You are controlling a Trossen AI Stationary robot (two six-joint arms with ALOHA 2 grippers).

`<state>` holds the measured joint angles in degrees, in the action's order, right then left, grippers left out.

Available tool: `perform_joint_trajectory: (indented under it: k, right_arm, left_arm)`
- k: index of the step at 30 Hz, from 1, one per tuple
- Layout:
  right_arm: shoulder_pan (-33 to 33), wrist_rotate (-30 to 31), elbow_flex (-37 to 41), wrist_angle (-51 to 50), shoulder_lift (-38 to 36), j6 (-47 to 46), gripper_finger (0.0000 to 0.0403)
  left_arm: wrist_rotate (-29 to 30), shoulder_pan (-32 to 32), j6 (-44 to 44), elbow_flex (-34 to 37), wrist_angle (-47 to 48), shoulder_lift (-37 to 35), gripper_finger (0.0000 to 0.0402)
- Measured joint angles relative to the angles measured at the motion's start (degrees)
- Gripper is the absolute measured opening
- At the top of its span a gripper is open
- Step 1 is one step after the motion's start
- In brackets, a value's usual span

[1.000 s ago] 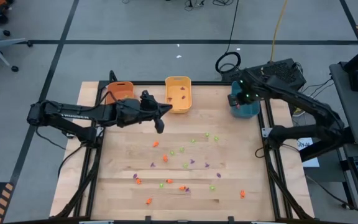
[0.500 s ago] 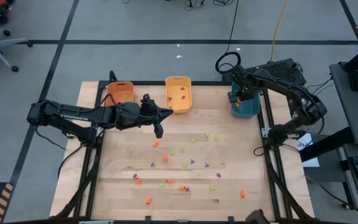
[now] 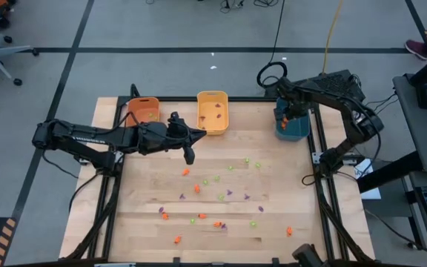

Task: Sort Halloween decoration
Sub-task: Put the orange skeleton toy into the blue bin, then put the purple witch hat toy into the yellow bin

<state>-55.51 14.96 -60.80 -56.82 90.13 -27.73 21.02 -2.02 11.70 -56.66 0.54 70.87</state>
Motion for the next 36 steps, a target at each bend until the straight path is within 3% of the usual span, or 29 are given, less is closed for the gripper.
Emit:
perform_joint_trajectory:
  k: [5,13,17,24,31,36]
  right_arm:
    - [0.08,-0.37,0.00,-0.15,-2.78,0.11,0.0135]
    - [1.34,-10.73,0.00,-0.20,-14.78,-0.87,0.0183]
    - [4.67,-13.66,0.00,0.64,-22.96,-3.15,0.0184]
    - [13.62,-13.70,0.00,2.67,-33.83,-9.51,0.0182]
    - [22.58,-13.66,0.00,4.16,-37.00,-11.45,0.0181]
    - [29.49,-13.56,0.00,6.83,-36.08,-13.45,0.0181]
  left_arm:
    - [0.00,0.00,0.00,0.00,0.00,0.00,0.0013]
    - [0.04,0.00,5.63,0.00,0.36,0.00,0.0013]
    - [0.08,0.00,11.16,0.00,4.67,0.00,0.0013]
    - [-1.51,0.00,19.59,0.00,16.24,0.00,0.0013]
    - [-5.96,0.00,22.87,0.00,24.37,0.00,0.0013]
    - [-8.71,-0.04,29.95,0.00,26.15,0.00,0.0013]
